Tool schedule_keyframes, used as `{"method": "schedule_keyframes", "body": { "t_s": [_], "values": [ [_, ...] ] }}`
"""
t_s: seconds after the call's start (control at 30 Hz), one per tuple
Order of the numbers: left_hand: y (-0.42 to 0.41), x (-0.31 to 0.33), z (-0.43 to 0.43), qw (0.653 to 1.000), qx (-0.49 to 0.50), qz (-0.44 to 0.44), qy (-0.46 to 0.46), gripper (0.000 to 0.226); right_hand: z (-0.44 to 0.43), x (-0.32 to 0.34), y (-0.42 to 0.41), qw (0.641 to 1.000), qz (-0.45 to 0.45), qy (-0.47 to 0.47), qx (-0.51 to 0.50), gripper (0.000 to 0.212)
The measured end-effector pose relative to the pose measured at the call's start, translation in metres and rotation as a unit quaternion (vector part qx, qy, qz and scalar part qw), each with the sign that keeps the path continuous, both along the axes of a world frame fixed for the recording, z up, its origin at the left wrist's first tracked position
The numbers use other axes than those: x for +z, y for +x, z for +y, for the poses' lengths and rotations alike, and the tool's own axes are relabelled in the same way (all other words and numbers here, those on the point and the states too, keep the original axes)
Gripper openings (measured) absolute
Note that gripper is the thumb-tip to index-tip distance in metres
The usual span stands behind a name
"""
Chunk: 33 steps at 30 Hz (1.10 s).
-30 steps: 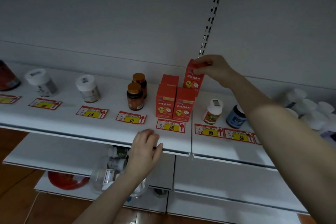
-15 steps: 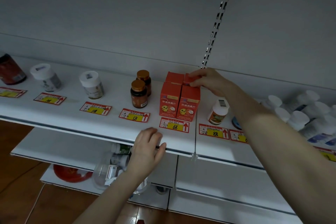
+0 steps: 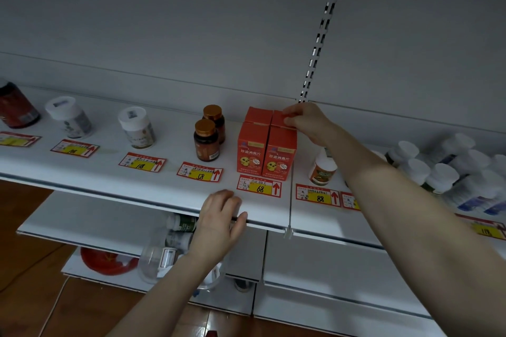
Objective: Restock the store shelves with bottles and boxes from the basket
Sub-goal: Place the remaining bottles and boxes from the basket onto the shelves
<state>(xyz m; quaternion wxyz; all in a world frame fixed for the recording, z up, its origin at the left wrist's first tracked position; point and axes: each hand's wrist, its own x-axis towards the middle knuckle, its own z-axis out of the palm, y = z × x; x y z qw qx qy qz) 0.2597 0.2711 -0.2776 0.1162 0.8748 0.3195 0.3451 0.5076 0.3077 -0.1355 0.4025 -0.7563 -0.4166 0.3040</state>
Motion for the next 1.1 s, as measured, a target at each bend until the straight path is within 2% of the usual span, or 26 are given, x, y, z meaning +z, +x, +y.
{"method": "schedule_keyframes", "body": {
  "t_s": [0.2, 0.37, 0.43, 0.5, 0.6, 0.7, 0.77, 0.9, 1.1],
  "values": [
    [0.0, 0.003, -0.001, 1.0, 0.003, 0.003, 0.006, 0.025, -0.004, -0.006, -0.003, 1.0, 0.006, 0.026, -0.015, 0.031],
    [0.0, 0.008, -0.003, 0.999, -0.006, 0.032, 0.011, 0.022, -0.009, -0.006, -0.007, 0.999, -0.028, 0.025, -0.005, 0.028],
    [-0.002, 0.013, -0.002, 0.998, -0.022, 0.064, 0.005, 0.024, -0.011, -0.002, -0.008, 0.998, -0.067, 0.011, 0.007, 0.027],
    [-0.004, 0.02, -0.002, 0.995, -0.036, 0.093, 0.012, 0.029, -0.013, 0.003, -0.01, 0.989, -0.15, 0.007, 0.012, 0.027],
    [-0.011, 0.033, -0.004, 0.993, -0.051, 0.094, 0.045, 0.03, -0.016, 0.015, -0.024, 0.966, -0.251, 0.066, -0.012, 0.026],
    [-0.027, 0.045, -0.005, 0.991, -0.07, 0.088, 0.068, 0.031, -0.024, 0.026, -0.055, 0.945, -0.293, 0.143, -0.006, 0.023],
    [-0.046, 0.051, -0.005, 0.99, -0.085, 0.089, 0.075, 0.032, -0.03, 0.029, -0.082, 0.938, -0.309, 0.159, 0.009, 0.023],
    [-0.098, 0.052, 0.0, 0.985, -0.117, 0.094, 0.084, 0.029, -0.046, 0.01, -0.14, 0.925, -0.341, 0.165, 0.009, 0.021],
    [-0.193, 0.029, 0.014, 0.973, -0.167, 0.117, 0.108, 0.029, -0.083, -0.037, -0.227, 0.932, -0.339, 0.121, -0.044, 0.02]
  ]
}}
